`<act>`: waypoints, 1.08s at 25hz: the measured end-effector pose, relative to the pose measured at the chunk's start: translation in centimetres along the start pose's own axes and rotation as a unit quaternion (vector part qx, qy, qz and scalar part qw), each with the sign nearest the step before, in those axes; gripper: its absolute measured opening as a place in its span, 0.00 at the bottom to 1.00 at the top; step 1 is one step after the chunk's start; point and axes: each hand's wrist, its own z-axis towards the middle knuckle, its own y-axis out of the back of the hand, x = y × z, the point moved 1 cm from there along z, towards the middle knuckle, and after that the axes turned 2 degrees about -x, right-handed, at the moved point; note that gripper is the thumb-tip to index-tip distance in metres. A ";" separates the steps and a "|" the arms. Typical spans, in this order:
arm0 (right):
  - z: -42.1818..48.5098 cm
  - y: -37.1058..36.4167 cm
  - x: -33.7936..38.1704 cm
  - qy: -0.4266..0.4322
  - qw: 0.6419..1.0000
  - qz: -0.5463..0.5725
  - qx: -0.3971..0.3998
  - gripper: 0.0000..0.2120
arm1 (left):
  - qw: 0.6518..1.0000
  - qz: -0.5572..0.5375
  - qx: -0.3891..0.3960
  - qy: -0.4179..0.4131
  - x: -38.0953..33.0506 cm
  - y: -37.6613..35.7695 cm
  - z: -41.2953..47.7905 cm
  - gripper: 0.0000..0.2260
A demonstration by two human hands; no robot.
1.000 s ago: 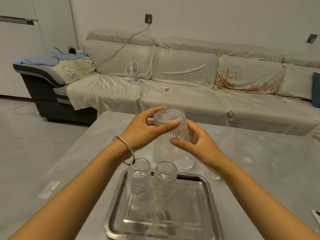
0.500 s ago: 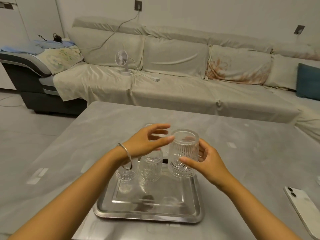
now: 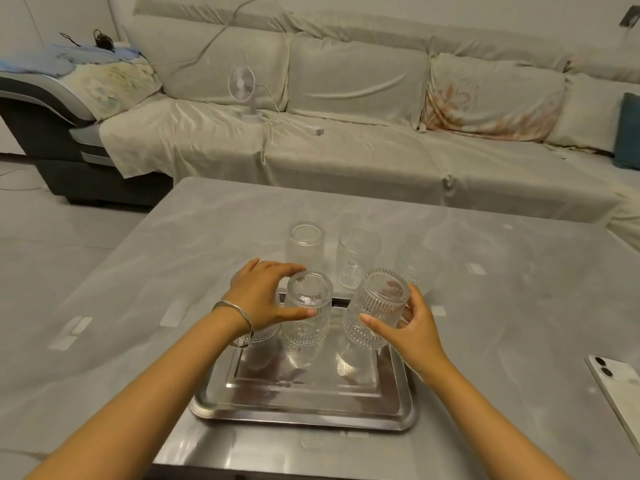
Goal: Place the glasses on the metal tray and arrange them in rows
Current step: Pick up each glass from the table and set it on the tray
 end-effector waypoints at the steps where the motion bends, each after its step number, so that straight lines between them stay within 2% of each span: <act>1: 0.1 -0.2 -0.3 -0.003 1.000 0.001 0.002 0.33 | 1.000 0.001 -0.003 -0.001 0.1 -0.1 0.1 0.37; 15: 0.7 -1.6 -2.0 -0.016 1.000 -0.002 0.018 0.38 | 1.000 0.002 -0.010 0.001 0.4 -0.6 0.4 0.39; 19: 0.6 -1.7 -2.0 -0.014 1.000 -0.007 0.021 0.37 | 1.000 0.003 -0.016 0.006 0.2 -0.5 0.4 0.39; 27: 0.2 -1.5 -1.2 -0.023 0.998 -0.023 0.056 0.43 | 1.000 0.005 -0.010 -0.001 0.0 -0.3 0.3 0.39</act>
